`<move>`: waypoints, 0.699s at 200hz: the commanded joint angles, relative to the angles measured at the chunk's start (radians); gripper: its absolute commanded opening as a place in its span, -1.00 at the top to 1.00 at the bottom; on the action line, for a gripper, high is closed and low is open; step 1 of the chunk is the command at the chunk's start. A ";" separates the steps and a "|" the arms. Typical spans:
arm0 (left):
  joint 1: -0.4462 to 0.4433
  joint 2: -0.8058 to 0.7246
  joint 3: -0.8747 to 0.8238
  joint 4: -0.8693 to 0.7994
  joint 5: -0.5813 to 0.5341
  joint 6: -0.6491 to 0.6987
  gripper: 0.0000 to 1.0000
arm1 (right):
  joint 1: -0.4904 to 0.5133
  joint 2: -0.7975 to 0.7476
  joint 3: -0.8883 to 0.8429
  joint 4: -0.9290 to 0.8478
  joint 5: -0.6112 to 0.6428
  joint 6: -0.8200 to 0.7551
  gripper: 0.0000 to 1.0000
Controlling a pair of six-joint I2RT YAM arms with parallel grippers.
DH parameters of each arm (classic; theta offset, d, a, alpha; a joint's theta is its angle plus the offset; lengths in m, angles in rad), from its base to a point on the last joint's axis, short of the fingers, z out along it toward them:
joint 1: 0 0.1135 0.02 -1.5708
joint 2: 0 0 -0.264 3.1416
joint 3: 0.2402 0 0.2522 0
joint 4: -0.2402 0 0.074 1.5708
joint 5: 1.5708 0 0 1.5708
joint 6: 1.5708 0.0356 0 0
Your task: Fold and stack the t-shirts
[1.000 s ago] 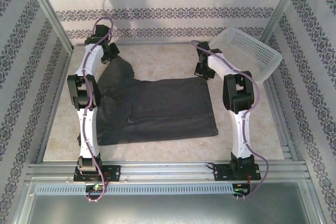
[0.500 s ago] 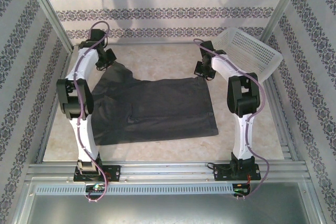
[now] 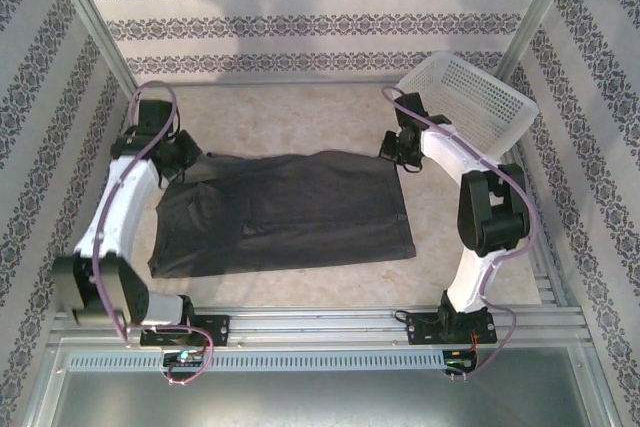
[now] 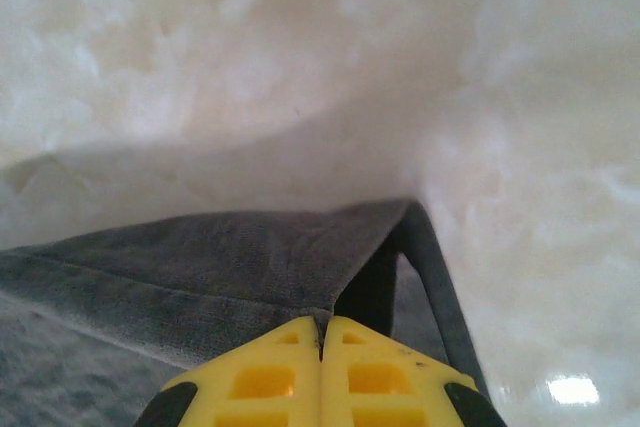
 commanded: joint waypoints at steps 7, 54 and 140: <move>0.006 -0.173 -0.124 -0.099 -0.153 -0.119 1.00 | 0.005 -0.102 -0.099 -0.003 0.028 0.018 1.00; 0.014 -0.393 -0.289 -0.189 -0.251 -0.194 1.00 | 0.002 -0.204 -0.272 -0.014 0.052 0.012 1.00; 0.016 -0.494 -0.293 -0.320 -0.343 -0.239 1.00 | -0.001 -0.286 -0.332 -0.056 0.101 -0.016 1.00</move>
